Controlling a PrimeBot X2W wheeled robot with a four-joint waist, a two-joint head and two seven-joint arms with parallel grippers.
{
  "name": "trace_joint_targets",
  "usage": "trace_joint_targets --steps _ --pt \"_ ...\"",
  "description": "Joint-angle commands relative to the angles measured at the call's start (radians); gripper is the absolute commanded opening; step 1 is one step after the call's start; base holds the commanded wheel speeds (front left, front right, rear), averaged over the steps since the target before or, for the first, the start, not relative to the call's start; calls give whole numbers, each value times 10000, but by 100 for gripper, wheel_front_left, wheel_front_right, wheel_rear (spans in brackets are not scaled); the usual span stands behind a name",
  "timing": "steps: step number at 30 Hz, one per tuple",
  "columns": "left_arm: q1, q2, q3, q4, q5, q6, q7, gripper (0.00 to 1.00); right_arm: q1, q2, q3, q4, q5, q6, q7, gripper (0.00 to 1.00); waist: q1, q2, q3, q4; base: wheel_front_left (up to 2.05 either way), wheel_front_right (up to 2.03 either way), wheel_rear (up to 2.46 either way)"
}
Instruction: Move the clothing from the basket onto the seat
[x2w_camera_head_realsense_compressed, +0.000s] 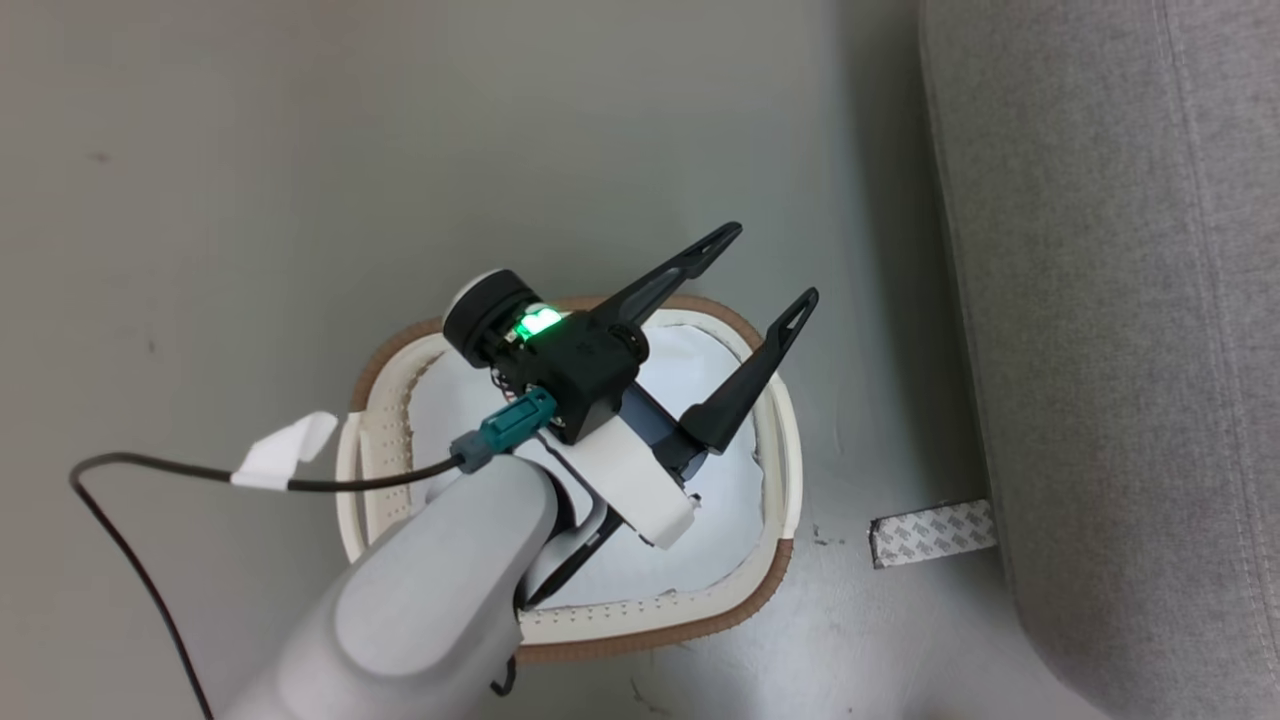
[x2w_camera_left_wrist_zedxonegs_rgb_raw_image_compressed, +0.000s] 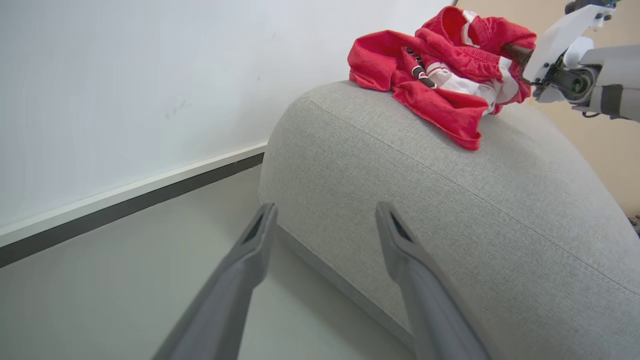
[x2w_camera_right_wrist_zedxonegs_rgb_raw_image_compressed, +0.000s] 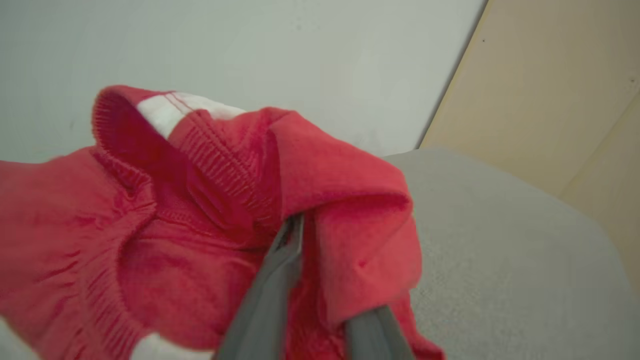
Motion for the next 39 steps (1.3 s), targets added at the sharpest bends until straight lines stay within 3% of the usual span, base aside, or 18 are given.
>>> trace_joint_targets --steps 1,6,9,21,30,39 --pt "36 -24 -20 71 -109 -28 -114 100 152 88 -205 30 -235 -26 -108 100 -3 1 -161 11 0 0 0" --pt "109 -47 -22 235 -179 -12 -263 100 381 696 63 -224 -341 -26 -166 100 -3 1 -603 -255 0 0 0" --pt "266 -51 53 306 -264 63 -300 100 902 1180 1009 -959 -26 -26 -170 100 -3 1 -983 -461 0 0 0" --pt "1614 18 556 735 -1021 438 -428 100 5123 2291 3351 -4654 1558 -26 -162 100 -3 1 -3204 -558 0 0 0" --pt "3083 146 1106 953 -1518 1035 -471 100 7330 2645 4838 -6136 1692 -26 -162 100 -3 1 -4805 -346 0 0 0" --pt "4401 247 1993 892 -1409 1309 -473 100 8880 2769 6188 -6867 1925 -26 -162 100 -3 1 -5784 133 0 0 0"
